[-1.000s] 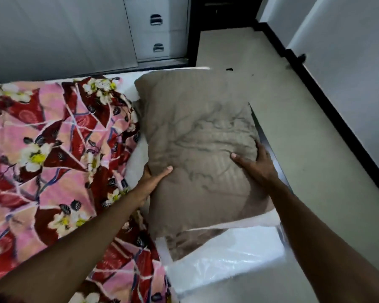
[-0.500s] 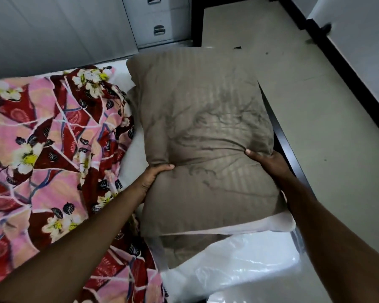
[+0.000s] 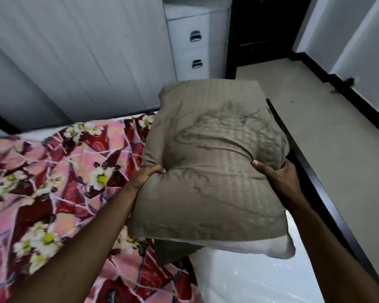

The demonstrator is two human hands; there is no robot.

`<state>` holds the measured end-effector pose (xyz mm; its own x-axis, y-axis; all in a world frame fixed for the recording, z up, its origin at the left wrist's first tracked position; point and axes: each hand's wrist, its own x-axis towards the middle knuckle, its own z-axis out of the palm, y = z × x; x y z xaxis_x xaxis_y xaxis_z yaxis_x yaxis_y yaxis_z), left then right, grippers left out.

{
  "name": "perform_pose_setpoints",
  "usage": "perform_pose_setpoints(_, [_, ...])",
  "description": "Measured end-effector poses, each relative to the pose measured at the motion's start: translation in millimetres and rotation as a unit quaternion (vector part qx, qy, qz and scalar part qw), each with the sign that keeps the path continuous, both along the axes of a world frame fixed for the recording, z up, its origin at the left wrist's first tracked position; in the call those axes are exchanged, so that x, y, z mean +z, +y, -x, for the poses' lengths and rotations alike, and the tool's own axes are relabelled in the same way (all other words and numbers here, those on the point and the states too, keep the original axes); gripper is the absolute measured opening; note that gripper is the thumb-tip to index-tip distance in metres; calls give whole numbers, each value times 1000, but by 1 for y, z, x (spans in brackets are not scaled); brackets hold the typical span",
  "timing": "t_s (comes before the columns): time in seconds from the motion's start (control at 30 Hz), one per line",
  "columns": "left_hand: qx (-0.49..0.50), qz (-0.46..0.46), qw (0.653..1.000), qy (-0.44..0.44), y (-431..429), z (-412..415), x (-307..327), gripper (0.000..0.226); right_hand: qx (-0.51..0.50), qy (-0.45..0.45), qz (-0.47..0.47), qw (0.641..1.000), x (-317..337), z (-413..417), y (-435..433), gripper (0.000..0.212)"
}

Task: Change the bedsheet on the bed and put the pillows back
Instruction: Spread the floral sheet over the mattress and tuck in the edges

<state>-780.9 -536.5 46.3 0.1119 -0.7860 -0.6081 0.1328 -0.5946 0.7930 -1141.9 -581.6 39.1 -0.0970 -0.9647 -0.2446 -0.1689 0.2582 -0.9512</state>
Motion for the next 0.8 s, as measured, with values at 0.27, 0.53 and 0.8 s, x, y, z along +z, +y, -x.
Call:
perform_pose_setpoints(0.27, [94, 40, 988, -120, 98, -207, 84, 32, 68, -13, 52, 996, 39, -237, 42, 83])
perform_pose_setpoints(0.53, [157, -71, 934, -313, 186, -397, 24, 40, 104, 30, -41, 993, -21, -435, 150, 88])
perform_pose_setpoints(0.8, [211, 23, 805, -554, 223, -376, -96, 66, 202, 21, -85, 975, -126, -414, 179, 51])
